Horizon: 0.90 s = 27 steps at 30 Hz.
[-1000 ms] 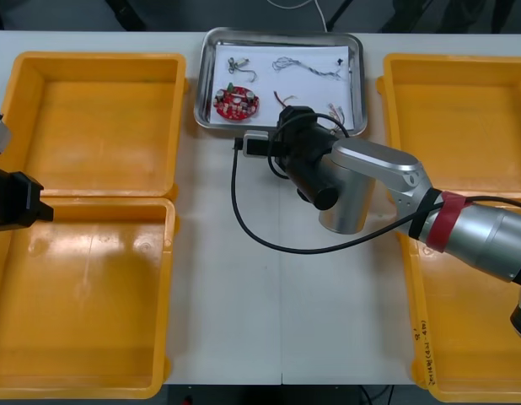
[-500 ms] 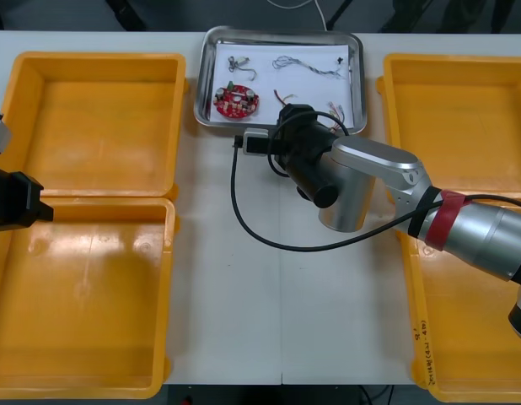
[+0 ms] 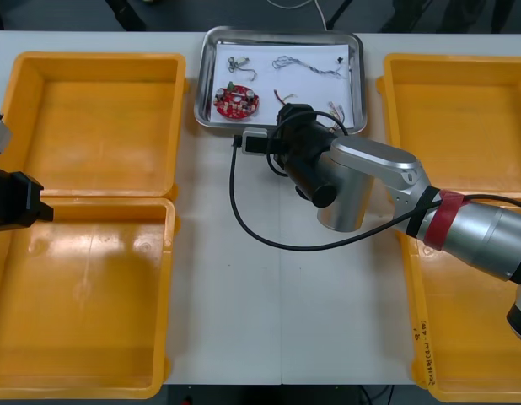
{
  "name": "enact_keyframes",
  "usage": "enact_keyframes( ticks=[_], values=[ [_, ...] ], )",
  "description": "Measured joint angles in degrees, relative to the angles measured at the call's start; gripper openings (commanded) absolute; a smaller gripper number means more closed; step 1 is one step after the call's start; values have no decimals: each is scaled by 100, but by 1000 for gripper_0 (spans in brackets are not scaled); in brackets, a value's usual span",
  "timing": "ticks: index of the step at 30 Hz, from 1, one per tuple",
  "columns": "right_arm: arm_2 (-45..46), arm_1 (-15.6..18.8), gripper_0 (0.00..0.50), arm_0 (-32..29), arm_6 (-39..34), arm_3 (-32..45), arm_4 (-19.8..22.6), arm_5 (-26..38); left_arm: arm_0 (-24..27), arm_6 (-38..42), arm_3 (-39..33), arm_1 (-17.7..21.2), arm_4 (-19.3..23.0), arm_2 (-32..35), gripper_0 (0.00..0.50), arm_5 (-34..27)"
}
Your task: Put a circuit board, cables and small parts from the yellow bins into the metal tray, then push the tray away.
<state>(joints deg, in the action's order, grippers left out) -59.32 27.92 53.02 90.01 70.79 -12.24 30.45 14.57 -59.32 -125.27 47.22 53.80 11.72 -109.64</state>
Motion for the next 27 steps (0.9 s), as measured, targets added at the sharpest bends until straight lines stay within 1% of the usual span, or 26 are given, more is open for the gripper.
enact_keyframes(
  ticks=[3, 4, 6, 8, 10, 12, 13, 15, 17, 22, 27],
  values=[
    [1, -8, 269, 6, 0, 11, 0, 89, 0, 0, 0, 0, 0, 0, 500, 0],
    [1, -10, 277, 8, 0, 32, 0, 152, 0, 0, 0, 0, 0, 0, 500, 0],
    [1, -11, 306, 13, 0, 114, 26, 351, 0, 0, 0, 0, 0, 0, 500, 0],
    [1, -11, 348, 16, 0, 233, 116, 596, 0, 0, 0, 0, 0, 0, 500, 0],
    [1, -12, 371, 17, 0, 357, 188, 798, 0, 0, 0, 0, 0, 0, 500, 0],
    [1, -12, 414, 18, 0, 462, 255, 928, 0, 0, 0, 0, 0, 0, 500, 0],
    [1, -12, 426, 19, 0, 506, 323, 987, 0, 0, 0, 0, 0, 0, 500, 0],
    [2, -12, 474, 21, 0, 591, 481, 1080, 0, 0, 0, 0, 0, 0, 500, 0],
    [2, -12, 500, 22, 0, 688, 567, 1228, 0, 0, 0, 0, 0, 0, 500, 0],
    [2, -13, 500, 22, 0, 990, 629, 1775, 0, 0, 0, 0, 0, 0, 500, 0],
    [2, -13, 500, 17, 0, 1486, 1097, 2448, 0, 0, 0, 0, 0, 0, 500, 0]
  ],
)
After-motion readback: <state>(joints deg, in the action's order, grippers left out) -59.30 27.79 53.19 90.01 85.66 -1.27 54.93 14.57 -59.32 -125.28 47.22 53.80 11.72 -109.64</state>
